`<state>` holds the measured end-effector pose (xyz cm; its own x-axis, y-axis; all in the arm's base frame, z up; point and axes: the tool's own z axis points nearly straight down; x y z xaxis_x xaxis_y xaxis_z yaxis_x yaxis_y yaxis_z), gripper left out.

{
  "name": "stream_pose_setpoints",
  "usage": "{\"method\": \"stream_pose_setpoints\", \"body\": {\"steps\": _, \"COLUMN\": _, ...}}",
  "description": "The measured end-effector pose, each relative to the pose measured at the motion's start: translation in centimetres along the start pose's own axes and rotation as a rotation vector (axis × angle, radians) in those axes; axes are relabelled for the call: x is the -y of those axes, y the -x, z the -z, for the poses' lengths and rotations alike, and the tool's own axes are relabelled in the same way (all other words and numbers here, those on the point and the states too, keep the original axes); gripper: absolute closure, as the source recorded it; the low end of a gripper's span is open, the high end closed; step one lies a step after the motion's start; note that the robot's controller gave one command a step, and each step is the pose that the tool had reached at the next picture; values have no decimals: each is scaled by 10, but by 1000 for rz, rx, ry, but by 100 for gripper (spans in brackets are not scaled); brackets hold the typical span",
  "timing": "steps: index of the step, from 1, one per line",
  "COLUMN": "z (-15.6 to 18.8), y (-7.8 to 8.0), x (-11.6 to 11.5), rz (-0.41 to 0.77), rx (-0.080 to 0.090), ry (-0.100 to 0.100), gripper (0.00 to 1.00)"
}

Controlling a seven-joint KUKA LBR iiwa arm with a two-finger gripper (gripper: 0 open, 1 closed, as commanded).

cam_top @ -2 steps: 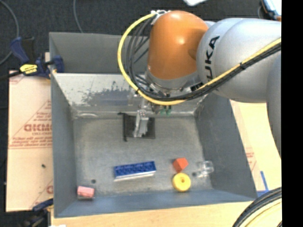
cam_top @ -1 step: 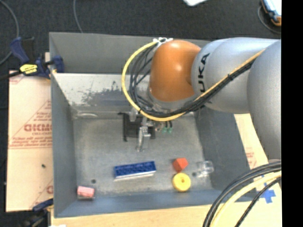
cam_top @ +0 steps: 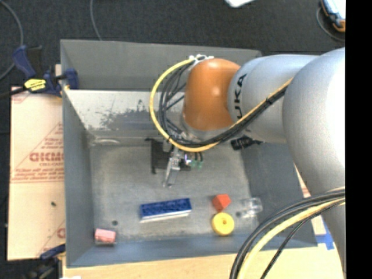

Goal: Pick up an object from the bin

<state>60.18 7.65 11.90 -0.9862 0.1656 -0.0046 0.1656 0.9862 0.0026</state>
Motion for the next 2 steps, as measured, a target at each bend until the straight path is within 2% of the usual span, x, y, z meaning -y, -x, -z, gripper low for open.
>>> {"method": "stream_pose_setpoints", "body": {"steps": 1, "z": -48, "y": 21, "x": 11, "rz": -19, "rx": 4, "ry": 1, "gripper": 100}}
{"method": "stream_pose_setpoints", "body": {"steps": 2, "z": -48, "y": 21, "x": 11, "rz": -19, "rx": 3, "ry": 1, "gripper": 100}}
